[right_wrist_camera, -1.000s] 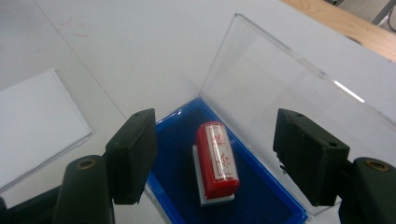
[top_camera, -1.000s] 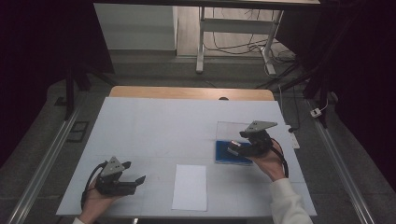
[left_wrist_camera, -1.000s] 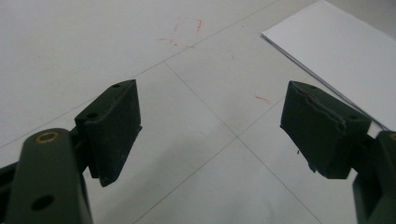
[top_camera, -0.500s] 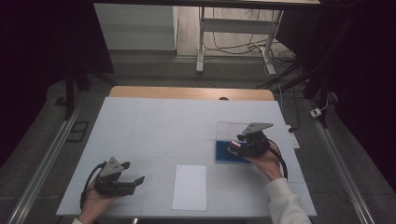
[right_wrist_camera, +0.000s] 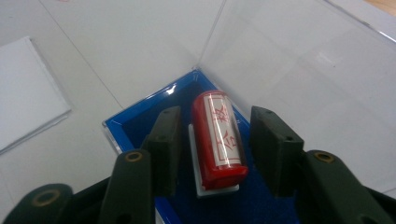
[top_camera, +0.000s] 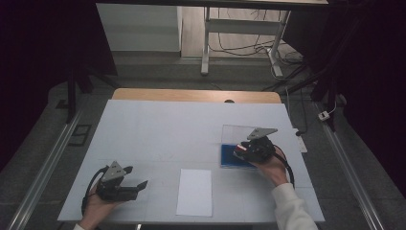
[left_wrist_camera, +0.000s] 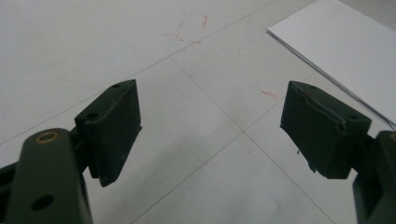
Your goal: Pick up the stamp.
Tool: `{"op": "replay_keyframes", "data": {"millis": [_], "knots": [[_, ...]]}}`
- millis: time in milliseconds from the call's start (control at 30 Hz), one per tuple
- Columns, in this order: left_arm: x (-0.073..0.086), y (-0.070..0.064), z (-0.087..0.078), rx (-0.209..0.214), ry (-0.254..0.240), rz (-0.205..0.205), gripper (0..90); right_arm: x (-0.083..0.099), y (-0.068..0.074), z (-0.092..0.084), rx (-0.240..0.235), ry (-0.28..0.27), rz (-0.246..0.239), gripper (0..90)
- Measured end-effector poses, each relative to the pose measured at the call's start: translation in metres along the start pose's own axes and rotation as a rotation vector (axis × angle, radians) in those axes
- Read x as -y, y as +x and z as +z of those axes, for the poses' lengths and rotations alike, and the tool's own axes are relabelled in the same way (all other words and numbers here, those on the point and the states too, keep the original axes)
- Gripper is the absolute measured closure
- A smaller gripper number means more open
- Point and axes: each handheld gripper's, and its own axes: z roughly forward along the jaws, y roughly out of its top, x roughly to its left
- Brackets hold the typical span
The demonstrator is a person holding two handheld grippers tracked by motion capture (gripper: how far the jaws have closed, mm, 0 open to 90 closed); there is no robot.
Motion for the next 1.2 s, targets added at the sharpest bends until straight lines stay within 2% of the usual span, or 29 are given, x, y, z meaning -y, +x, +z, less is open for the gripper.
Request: {"op": "replay_keyframes", "data": {"millis": [200,400,800,933,1200], "knots": [[0.000,0.001,0.000,0.000,0.002,0.000,20.6,0.001,-0.001,0.001,-0.002,0.011,-0.010,63.8],[0.000,0.001,0.000,-0.003,0.004,0.001,20.6,0.001,-0.001,0.000,-0.007,0.008,-0.022,68.5],[0.000,0.001,0.000,-0.002,0.003,0.000,20.6,0.000,0.001,-0.001,0.017,-0.001,-0.041,70.2],[0.000,0.001,-0.001,-0.009,0.000,-0.007,20.2,0.000,0.000,-0.004,0.014,-0.029,-0.015,70.3],[0.001,0.001,-0.001,-0.009,-0.001,-0.008,20.3,-0.002,0.001,-0.012,0.023,-0.065,-0.016,70.4]]}}
